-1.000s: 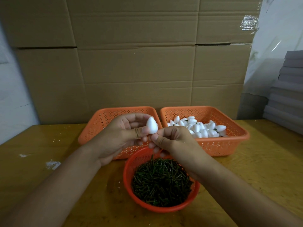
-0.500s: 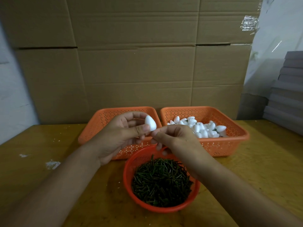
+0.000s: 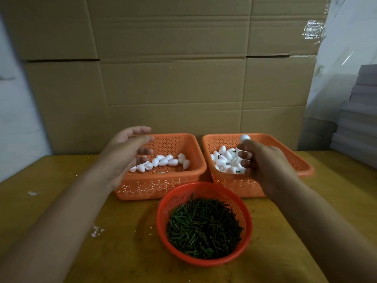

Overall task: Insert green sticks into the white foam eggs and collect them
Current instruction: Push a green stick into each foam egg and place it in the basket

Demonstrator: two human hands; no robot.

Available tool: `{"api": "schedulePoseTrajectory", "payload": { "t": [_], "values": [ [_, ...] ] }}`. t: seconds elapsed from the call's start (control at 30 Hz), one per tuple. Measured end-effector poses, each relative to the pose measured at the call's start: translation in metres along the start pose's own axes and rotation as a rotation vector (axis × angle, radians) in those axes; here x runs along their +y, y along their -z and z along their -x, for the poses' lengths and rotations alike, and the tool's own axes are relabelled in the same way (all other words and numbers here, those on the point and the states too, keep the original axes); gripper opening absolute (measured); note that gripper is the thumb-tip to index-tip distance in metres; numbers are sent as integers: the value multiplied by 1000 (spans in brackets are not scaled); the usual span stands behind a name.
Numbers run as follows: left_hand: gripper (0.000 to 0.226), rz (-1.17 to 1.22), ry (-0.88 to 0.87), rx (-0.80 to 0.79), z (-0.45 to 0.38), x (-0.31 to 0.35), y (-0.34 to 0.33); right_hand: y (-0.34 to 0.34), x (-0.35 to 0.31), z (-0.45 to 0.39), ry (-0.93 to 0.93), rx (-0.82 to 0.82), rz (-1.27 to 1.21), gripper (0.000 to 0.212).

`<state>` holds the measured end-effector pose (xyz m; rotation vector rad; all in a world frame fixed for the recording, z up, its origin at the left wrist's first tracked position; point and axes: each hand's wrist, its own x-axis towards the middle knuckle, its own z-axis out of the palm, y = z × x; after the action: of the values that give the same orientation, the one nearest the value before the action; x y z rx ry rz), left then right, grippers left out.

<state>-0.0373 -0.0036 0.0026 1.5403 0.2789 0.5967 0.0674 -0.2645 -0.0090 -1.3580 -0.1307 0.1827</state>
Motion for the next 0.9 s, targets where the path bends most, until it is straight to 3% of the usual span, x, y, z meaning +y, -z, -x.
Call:
{"api": "schedulePoseTrajectory", "payload": {
  "t": [0.2,0.47,0.57,0.67,0.77,0.9],
  "values": [
    [16,-209,-56,87,-14,-8,15,6,-7,-2,4,-55,53,18],
    [21,-735,-106,-11,-50,-28,37,-21,13,32,131,-728,776,14],
    [27,-898,-109,-17,-70,-34,38,-24,25,36,283,-924,1205,28],
    [33,-1130,-79,-186,-88,-40,38,-25,36,37,323,-962,1430,45],
    [39,-1353,42,-432,-95,-42,32,-24,39,33,329,-940,1434,45],
    [43,-1555,128,-565,-99,-49,26,-21,38,29,360,-970,1440,45]
  ]
}}
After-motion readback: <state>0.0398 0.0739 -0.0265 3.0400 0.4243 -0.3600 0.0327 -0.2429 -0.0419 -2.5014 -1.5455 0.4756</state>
